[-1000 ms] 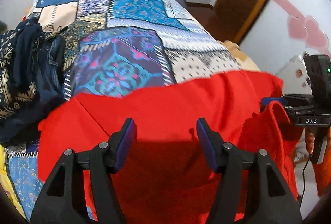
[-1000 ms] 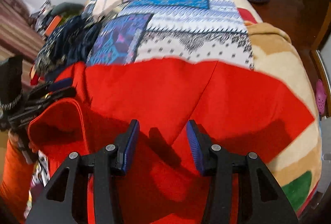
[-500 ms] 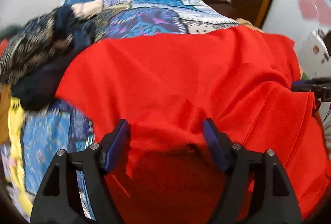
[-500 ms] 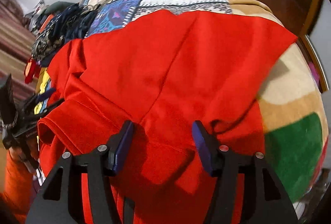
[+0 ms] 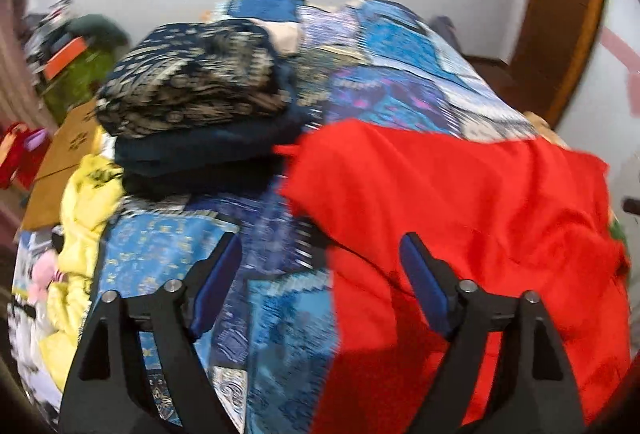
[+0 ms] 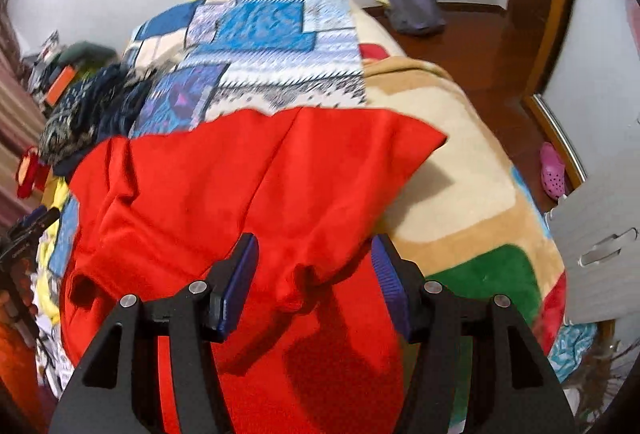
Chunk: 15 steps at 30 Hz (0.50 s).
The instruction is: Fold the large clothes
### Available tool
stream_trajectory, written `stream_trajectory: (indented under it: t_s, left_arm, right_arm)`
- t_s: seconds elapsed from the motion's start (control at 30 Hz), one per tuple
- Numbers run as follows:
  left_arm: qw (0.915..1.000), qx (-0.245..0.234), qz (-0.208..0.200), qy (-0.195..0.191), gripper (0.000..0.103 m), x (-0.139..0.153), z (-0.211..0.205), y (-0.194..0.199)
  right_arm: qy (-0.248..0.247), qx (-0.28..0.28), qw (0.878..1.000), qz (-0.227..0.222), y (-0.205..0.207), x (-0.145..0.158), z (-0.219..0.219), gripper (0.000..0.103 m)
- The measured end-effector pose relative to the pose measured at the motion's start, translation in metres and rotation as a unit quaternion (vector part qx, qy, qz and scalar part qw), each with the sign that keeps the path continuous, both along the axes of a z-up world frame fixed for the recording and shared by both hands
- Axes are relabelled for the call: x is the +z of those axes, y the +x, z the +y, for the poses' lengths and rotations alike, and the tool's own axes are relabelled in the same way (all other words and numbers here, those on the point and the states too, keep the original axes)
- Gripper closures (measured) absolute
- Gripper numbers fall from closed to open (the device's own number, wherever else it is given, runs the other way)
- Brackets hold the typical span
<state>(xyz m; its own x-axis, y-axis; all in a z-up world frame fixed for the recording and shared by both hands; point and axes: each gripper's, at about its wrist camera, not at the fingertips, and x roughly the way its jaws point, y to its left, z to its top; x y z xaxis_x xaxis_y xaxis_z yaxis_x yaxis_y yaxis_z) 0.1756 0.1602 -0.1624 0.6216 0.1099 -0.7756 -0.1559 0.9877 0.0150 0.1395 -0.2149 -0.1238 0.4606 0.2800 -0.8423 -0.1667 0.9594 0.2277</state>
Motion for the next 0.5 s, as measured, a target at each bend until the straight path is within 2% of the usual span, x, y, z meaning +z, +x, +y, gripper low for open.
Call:
stream_trajectory:
  t_s: [0.07,0.17,0.23,0.37,0.5]
  left_arm:
    - [0.9996,0.011,0.007,-0.025,0.021,-0.005,0.010,0.009]
    - [0.9961,0.011,0.020,-0.085,0.021,-0.018,0.020,0.022]
    - [0.9918,0.016,0.030,-0.123,0.021,-0.028,0.025,0.032]
    - [0.9774,0.022,0.053,-0.203,0.021,-0.050,0.030,0.055]
    - [0.9692,0.020,0.066,-0.236,0.021,-0.064,0.028,0.073]
  right_arm:
    - [0.003,-0.014,1.000,0.003,0.007,-0.003,-0.007,0.048]
    - [0.014,-0.037,0.999,0.020,0.020,-0.015,-0.016,0.048]
    - [0.027,-0.045,0.998,0.034,0.030,-0.025,-0.019,0.048]
    - [0.047,-0.050,0.996,0.057,0.045,-0.043,-0.020,0.048]
    - [0.065,-0.052,0.994,0.073,0.061,-0.058,-0.017,0.048]
